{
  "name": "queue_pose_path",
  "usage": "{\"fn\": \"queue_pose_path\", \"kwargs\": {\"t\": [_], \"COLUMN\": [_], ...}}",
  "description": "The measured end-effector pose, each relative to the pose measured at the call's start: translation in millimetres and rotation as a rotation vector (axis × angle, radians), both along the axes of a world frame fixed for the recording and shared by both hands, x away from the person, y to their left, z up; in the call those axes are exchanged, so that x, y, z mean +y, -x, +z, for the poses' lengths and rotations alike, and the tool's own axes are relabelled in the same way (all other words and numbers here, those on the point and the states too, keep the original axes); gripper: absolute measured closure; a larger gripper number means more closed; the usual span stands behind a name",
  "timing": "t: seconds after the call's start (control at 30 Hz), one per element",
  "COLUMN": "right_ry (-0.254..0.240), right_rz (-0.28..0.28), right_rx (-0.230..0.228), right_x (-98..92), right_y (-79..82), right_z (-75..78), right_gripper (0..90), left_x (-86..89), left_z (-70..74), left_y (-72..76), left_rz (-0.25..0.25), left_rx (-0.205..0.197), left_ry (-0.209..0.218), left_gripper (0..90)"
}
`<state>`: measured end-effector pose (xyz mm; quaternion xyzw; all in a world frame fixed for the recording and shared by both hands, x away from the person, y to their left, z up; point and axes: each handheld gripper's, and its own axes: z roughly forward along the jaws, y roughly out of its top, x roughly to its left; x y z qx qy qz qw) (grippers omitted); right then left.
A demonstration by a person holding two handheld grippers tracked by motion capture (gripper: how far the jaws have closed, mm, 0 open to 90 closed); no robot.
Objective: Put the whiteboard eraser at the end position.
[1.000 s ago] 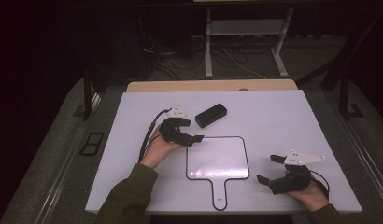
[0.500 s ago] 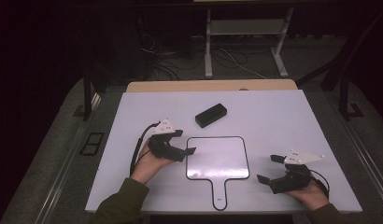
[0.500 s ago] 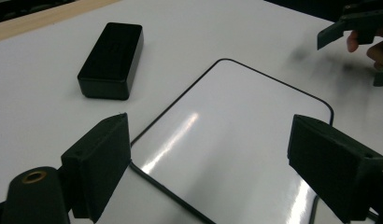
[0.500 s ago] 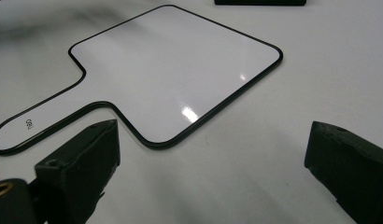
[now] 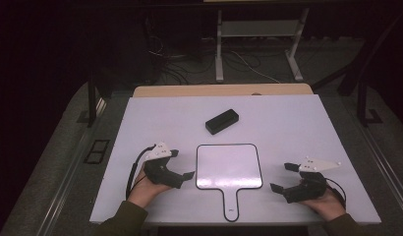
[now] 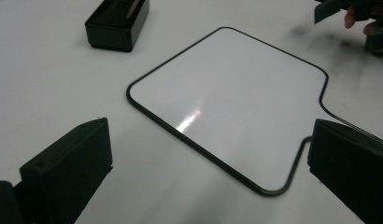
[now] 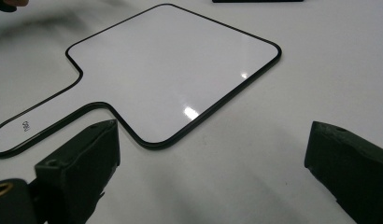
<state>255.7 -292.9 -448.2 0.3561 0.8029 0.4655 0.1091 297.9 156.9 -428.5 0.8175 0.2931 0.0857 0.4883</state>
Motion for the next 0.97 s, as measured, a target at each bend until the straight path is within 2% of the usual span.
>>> {"fn": "queue_pose_path", "kwargs": {"t": [0.27,0.4,0.47,0.57,0.8,0.97], "right_ry": [-0.005,-0.002,0.0,-0.002,0.003,0.004], "right_rz": [-0.006,-0.006,-0.004,-0.006,-0.004,-0.003], "right_rx": [-0.006,-0.004,-0.006,-0.006,-0.01,-0.01], "right_x": [-0.8,-0.4,-0.4,-0.5,0.0,0.2], "right_y": [0.4,1.0,1.1,1.4,1.4,1.7], "right_z": [0.6,0.7,0.7,0.9,0.8,0.9], "right_gripper": [2.3,2.4,2.4,2.4,2.3,2.4], "left_x": [9.0,10.4,10.0,9.3,7.3,5.2], "left_z": [-5.8,-10.4,-12.5,-12.6,-13.9,-13.1], "left_y": [12.5,17.0,18.9,18.7,18.0,19.1], "left_rz": [0.018,0.021,0.025,0.017,-0.003,-0.008], "left_rx": [-0.001,0.019,0.02,0.016,0.031,0.027], "left_ry": [0.019,0.016,0.001,-0.02,-0.023,-0.028], "left_gripper": [0.0,0.0,0.0,0.0,0.0,0.0]}}
